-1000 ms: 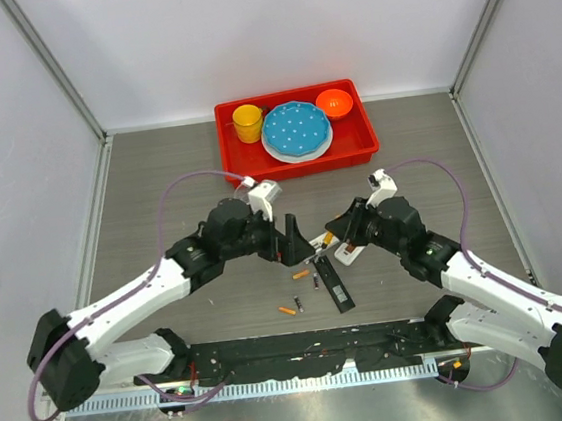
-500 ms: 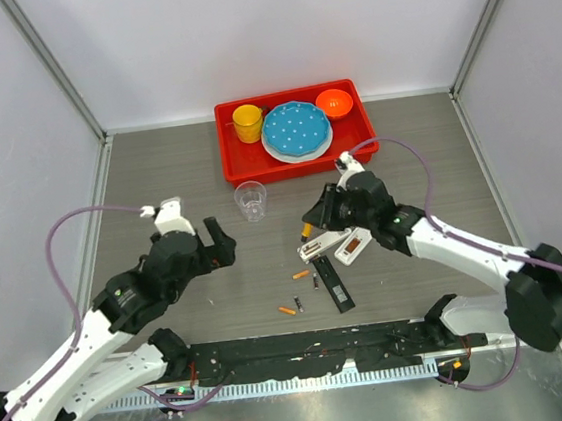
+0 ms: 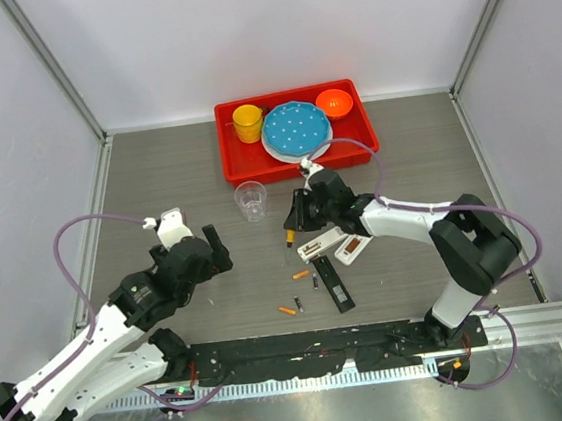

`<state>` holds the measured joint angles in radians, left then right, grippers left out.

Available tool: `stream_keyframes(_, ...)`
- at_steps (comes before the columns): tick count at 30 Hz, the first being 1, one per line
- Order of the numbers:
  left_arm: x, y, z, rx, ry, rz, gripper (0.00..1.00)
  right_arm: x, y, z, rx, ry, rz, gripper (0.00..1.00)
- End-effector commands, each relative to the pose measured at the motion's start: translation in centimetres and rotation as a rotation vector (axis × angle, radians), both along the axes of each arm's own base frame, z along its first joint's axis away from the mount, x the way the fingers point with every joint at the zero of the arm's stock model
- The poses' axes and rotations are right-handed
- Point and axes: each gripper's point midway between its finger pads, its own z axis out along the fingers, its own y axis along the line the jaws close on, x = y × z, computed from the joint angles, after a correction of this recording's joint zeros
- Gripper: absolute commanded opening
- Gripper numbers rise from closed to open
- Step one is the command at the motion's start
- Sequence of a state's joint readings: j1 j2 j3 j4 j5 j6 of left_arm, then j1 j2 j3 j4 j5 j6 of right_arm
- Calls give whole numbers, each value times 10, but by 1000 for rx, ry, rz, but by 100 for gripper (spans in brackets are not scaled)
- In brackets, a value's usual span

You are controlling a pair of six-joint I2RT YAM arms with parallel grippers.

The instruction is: Unload the batteries from the remote control

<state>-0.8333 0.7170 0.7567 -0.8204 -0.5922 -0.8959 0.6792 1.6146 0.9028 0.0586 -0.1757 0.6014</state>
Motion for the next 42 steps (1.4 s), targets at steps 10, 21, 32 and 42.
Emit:
stream_keyframes(10,28,-27,4,-55,-67,8,100,28,12,20,-33,-152,36,81)
stream_keyframes(21,25,-39,5,-136,-94,-46,100,28,16,43,41,-165,54,89)
stream_keyframes(32,20,-52,-15,-158,-56,-115,100,21,-57,26,85,-71,-82,98)
stream_keyframes(42,29,-60,-11,-107,-45,-129,100,10,-151,65,-121,-218,-284,99)
